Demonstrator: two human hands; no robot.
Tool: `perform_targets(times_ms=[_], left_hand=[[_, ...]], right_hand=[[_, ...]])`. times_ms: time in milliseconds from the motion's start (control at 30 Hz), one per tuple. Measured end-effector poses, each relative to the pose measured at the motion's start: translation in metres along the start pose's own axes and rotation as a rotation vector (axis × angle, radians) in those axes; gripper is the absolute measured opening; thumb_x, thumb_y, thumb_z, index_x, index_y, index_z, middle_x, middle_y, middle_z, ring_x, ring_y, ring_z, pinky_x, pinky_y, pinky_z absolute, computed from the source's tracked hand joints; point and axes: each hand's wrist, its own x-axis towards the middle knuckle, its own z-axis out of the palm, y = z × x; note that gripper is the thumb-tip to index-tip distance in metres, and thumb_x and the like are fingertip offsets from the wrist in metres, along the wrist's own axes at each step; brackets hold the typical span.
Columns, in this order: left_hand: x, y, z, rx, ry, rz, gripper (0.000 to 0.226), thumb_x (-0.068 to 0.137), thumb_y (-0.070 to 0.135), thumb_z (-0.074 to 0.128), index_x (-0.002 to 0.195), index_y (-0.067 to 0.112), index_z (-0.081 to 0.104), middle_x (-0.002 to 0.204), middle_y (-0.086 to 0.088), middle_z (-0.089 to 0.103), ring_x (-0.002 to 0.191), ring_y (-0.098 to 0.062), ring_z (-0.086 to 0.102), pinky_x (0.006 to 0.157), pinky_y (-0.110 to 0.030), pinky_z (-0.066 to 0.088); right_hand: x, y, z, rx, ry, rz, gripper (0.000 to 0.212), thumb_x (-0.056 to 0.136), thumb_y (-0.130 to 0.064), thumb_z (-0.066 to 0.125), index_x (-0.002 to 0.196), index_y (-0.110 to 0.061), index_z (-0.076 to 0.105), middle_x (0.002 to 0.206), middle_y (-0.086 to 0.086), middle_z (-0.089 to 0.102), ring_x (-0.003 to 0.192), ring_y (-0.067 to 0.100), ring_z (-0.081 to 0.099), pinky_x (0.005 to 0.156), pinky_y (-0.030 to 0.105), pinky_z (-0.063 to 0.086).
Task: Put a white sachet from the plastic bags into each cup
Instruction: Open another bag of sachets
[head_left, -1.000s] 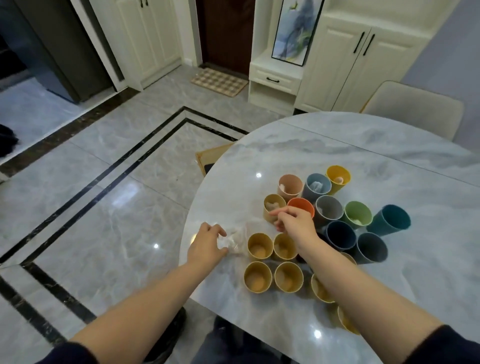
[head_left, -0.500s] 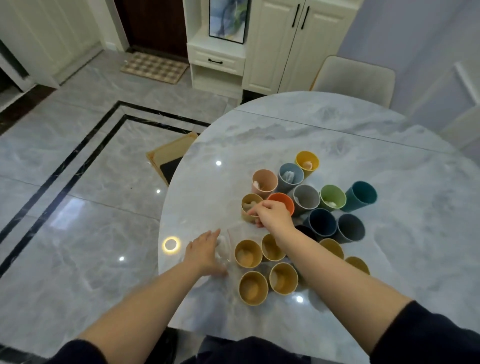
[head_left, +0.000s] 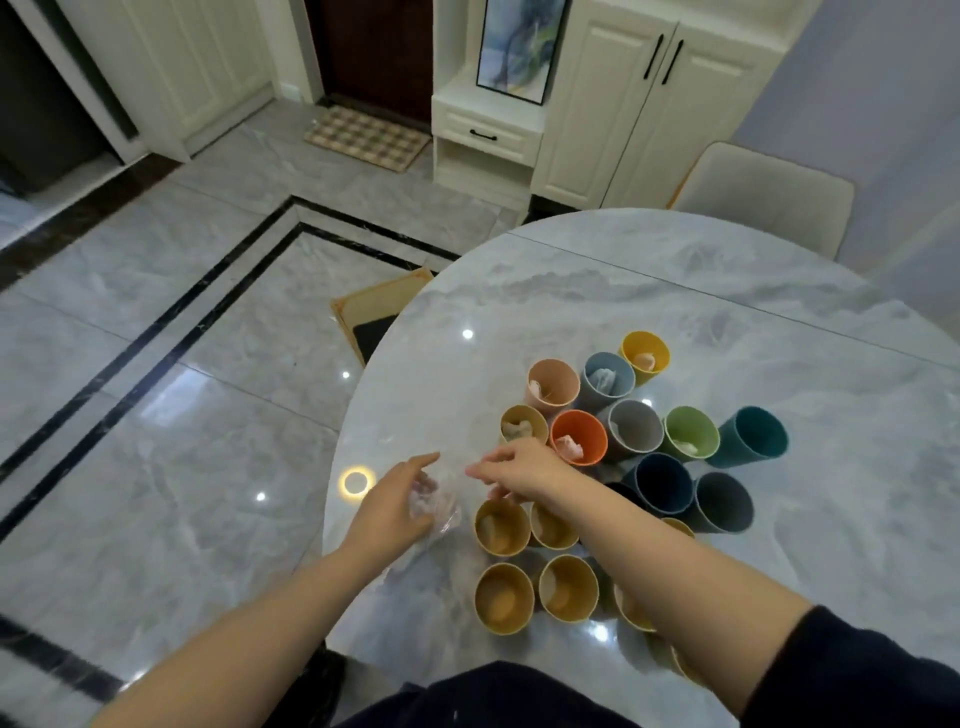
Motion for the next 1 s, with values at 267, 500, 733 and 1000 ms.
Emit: perform_targets(times_ms=[267, 500, 733, 1000], left_hand=[[-0.012, 0.009, -0.01, -0.163, 0.151, 0.033, 0.071, 0.083, 0.019, 0.081, 0.145, 0.028, 0.048, 0.112, 0.009, 0.062, 0.108, -0.008, 0.062, 0.092, -0.007, 0.046], [-0.032, 0.0, -0.019, -0.218, 0.201, 0.077, 0.084, 0.071, 0.015, 0.085, 0.143, 0.035, 0.046, 0.126, 0.01, 0.057, 0.118, -0.01, 0.061, 0.105, -0.03, 0.05], [-0.05, 0.016, -0.025, -0.389, 0.22, -0.1, 0.065, 0.081, 0.006, 0.069, 0.141, 0.021, 0.049, 0.144, 0.002, 0.05, 0.13, -0.014, 0.05, 0.11, -0.031, 0.043], [-0.045, 0.027, -0.034, -0.343, 0.321, -0.351, 0.015, 0.093, 0.031, 0.067, 0.091, 0.016, 0.065, 0.081, 0.002, 0.07, 0.074, -0.018, 0.069, 0.068, -0.029, 0.054]], right_hand=[[0.012, -0.012, 0.028, -0.152, -0.016, -0.097, 0.044, 0.084, -0.041, 0.073, 0.12, -0.016, 0.067, 0.107, 0.004, 0.072, 0.086, 0.016, 0.069, 0.083, 0.033, 0.059], [0.017, -0.015, 0.049, -0.061, 0.088, -0.177, 0.007, 0.086, -0.021, 0.074, 0.083, -0.02, 0.068, 0.074, -0.002, 0.068, 0.083, 0.019, 0.07, 0.079, 0.034, 0.056], [0.017, -0.016, 0.06, 0.004, 0.026, -0.143, 0.015, 0.094, -0.017, 0.063, 0.105, -0.008, 0.067, 0.094, 0.009, 0.07, 0.083, 0.017, 0.066, 0.084, 0.037, 0.059], [0.014, -0.024, 0.072, 0.049, -0.032, -0.194, 0.002, 0.095, -0.017, 0.063, 0.094, -0.016, 0.063, 0.088, 0.002, 0.067, 0.082, 0.016, 0.066, 0.077, 0.032, 0.057]])
